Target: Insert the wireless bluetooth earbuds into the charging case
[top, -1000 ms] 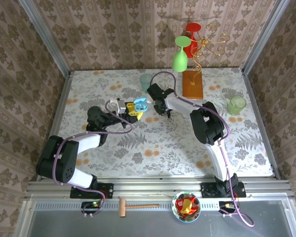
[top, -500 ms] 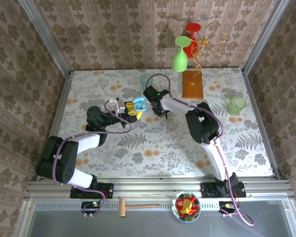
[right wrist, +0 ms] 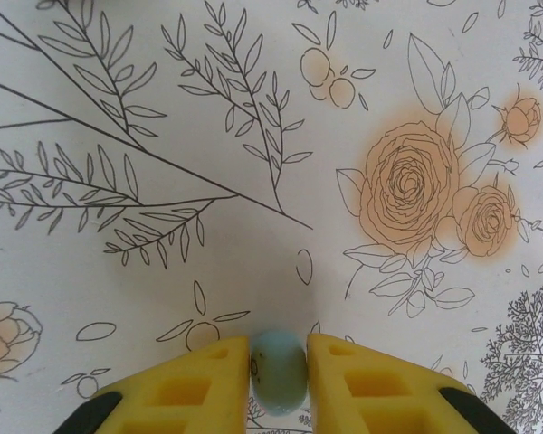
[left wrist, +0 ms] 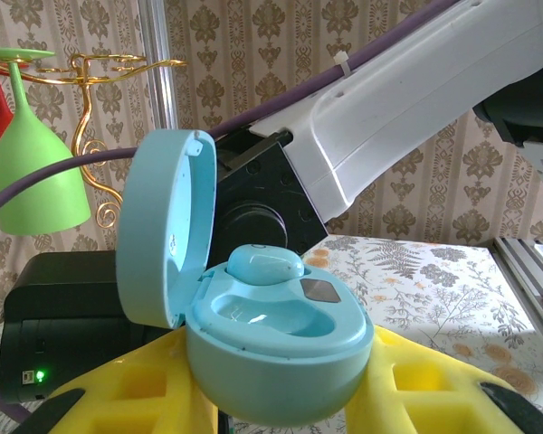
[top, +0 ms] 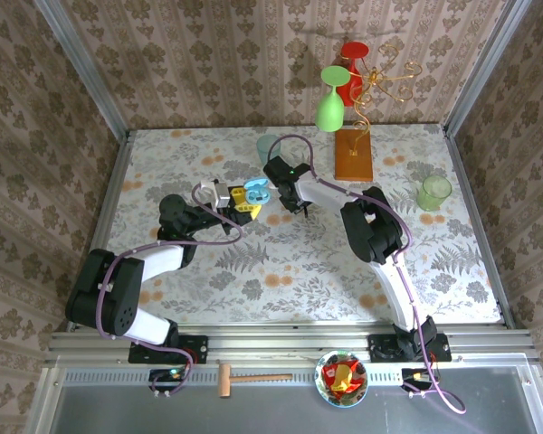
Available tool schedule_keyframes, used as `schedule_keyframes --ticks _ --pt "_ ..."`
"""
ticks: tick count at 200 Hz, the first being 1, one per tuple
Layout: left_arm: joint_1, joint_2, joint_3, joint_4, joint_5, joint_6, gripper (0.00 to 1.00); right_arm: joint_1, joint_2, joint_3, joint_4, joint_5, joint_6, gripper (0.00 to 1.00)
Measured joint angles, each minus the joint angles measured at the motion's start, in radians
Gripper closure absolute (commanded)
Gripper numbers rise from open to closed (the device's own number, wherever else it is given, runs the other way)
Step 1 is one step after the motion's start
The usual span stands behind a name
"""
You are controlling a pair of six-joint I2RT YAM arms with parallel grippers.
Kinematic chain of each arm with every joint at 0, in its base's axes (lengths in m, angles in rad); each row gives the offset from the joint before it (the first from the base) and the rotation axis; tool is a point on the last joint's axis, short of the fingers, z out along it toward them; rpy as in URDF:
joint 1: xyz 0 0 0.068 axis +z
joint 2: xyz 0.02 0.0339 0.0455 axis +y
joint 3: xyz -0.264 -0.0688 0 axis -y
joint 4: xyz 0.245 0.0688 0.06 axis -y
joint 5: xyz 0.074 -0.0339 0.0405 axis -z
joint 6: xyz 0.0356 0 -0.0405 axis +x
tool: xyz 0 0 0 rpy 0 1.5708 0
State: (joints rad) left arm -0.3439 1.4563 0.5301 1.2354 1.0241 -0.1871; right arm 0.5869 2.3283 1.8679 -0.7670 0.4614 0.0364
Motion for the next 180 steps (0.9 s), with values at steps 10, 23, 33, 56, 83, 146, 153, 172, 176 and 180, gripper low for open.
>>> schedule_keyframes --ticks 10,23,33,56,83,146,153,172,176,180 --pt "0.000 0.000 0.000 0.000 0.000 0.000 0.76 -0.003 0.000 0.000 0.000 -0.002 0.000 0.76" --pt "0.000 0.000 0.000 0.000 0.000 0.000 0.76 -0.005 0.000 0.000 0.000 -0.006 0.000 0.76" --pt "0.000 0.000 0.000 0.000 0.000 0.000 0.76 -0.007 0.000 0.000 0.000 -0.008 0.000 0.76" --pt "0.000 0.000 0.000 0.000 0.000 0.000 0.76 -0.008 0.000 0.000 0.000 -0.016 0.000 0.76" --pt "0.000 0.000 0.000 0.000 0.000 0.000 0.76 -0.008 0.005 0.000 -0.001 -0.021 -0.003 0.81" --pt "0.000 0.000 0.000 0.000 -0.002 0.000 0.76 -0.014 -0.038 -0.060 0.026 -0.037 0.009 0.85" --pt "0.000 0.000 0.000 0.000 -0.004 0.001 0.76 -0.015 -0.063 -0.089 0.033 -0.048 0.014 0.85" --pt "0.000 0.000 -0.001 0.000 -0.014 0.008 0.76 -0.026 -0.172 -0.193 0.070 -0.089 0.042 0.85" --pt "0.001 0.000 -0.001 0.000 -0.017 0.008 0.76 -0.029 -0.201 -0.214 0.077 -0.099 0.048 0.85" --pt "0.001 0.000 -0.001 0.000 -0.019 0.008 0.76 -0.032 -0.228 -0.236 0.090 -0.111 0.053 0.85"
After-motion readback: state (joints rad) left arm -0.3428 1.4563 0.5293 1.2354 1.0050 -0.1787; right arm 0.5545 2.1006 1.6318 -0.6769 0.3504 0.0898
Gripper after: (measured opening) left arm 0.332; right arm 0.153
